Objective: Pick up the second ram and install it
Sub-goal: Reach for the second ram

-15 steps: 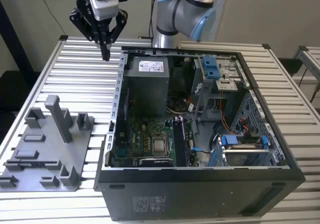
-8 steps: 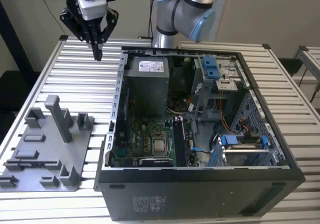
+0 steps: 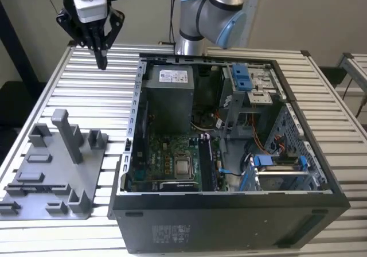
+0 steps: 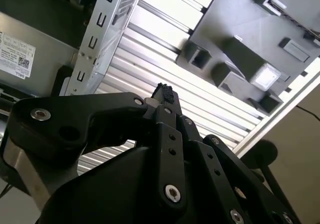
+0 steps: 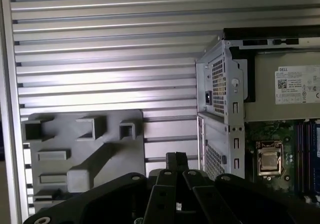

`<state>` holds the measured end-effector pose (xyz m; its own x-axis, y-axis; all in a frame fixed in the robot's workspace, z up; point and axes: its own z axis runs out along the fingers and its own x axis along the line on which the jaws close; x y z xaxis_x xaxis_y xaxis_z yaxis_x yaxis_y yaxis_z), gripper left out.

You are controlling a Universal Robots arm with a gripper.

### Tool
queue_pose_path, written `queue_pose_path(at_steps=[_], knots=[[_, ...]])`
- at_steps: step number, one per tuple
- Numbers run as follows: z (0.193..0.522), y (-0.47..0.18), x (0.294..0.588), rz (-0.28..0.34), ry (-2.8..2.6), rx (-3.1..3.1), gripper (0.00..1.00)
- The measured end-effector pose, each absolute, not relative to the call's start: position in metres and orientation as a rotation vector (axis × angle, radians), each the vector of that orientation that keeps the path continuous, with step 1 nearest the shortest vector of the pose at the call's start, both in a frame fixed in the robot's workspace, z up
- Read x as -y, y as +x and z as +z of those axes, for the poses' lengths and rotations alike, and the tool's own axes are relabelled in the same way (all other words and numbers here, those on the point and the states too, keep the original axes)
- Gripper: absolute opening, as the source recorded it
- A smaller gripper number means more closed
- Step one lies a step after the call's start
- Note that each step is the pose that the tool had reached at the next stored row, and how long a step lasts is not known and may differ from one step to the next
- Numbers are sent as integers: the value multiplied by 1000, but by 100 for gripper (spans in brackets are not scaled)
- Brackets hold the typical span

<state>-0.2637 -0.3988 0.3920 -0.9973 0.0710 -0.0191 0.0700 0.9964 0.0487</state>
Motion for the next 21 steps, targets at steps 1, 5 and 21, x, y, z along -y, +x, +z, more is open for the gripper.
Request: queue_pose_path(at_steps=[1,5,21], knots=[[392,-266,399,75,110,-3118,11],[392,-277,399,75,110,-3118,11],[390,-344,399,75,110,-3118,11]])
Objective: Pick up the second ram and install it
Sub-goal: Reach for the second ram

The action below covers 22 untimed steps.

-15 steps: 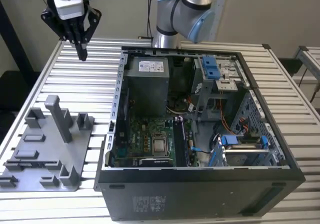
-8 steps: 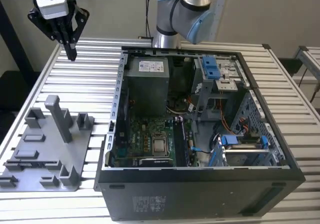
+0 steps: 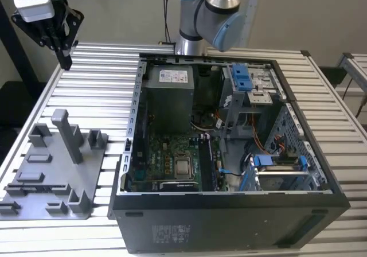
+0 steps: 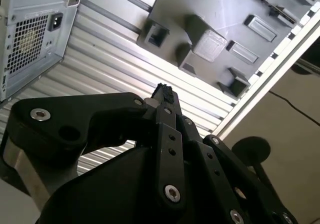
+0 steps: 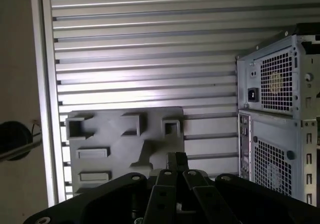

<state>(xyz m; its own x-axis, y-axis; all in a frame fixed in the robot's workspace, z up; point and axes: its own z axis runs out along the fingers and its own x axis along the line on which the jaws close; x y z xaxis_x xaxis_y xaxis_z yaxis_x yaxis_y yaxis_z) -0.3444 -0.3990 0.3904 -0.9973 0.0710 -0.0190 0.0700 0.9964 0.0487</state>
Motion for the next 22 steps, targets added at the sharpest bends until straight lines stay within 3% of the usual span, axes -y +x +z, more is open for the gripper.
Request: queue_pose_path(at_steps=[22], knots=[[388,-408,399,75,110,-3120,11]])
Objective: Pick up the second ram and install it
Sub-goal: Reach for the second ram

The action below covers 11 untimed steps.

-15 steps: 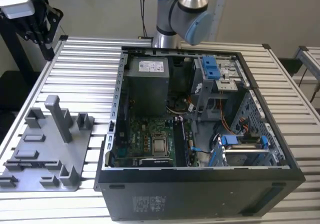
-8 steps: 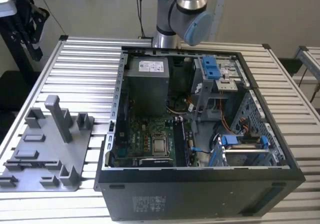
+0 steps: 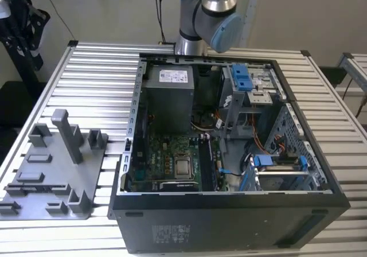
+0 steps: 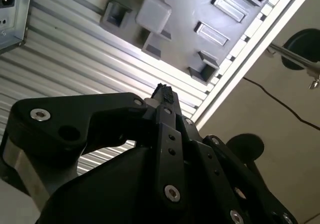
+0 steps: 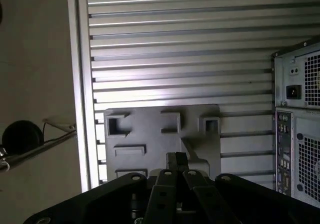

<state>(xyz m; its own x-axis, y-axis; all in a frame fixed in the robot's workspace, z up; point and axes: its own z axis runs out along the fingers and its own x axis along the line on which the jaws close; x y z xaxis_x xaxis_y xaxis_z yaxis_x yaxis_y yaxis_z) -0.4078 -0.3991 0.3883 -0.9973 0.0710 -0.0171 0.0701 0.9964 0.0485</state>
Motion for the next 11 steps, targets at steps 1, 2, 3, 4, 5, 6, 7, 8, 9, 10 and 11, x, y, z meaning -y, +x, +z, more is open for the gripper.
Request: queue_pose_path(at_steps=[1,2,3,4,5,6,7,8,9,10,11], knots=[[388,-410,399,75,110,-3120,11],[388,-412,399,75,110,-3120,11],[388,-414,399,75,110,-3120,11],[388,-414,399,75,110,-3120,11],[388,-414,399,75,110,-3121,11],[388,-414,399,75,110,-3121,11],[388,-414,399,75,110,-3121,11],[388,-414,400,75,110,-3121,11],[388,-414,401,75,110,-3121,11],[388,-414,402,75,110,-3122,11],[388,-413,404,75,110,-3123,11]])
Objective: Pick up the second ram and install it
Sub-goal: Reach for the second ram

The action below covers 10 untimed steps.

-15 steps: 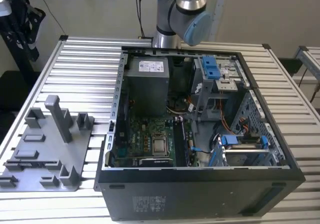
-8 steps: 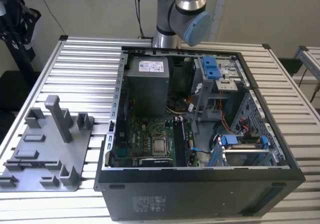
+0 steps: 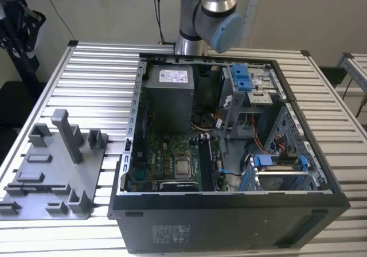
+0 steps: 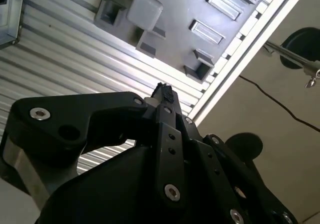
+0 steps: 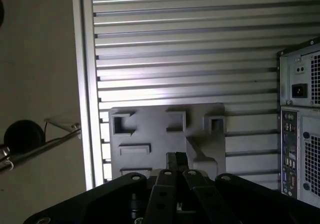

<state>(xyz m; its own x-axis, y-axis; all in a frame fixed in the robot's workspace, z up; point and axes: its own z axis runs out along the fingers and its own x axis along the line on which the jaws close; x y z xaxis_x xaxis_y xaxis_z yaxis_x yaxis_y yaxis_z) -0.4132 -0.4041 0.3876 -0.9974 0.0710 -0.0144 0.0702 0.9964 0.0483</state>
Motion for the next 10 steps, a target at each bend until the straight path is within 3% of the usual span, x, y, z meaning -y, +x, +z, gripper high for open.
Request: queue_pose_path(at_steps=[10], knots=[[386,-409,436,74,111,-3136,11]])
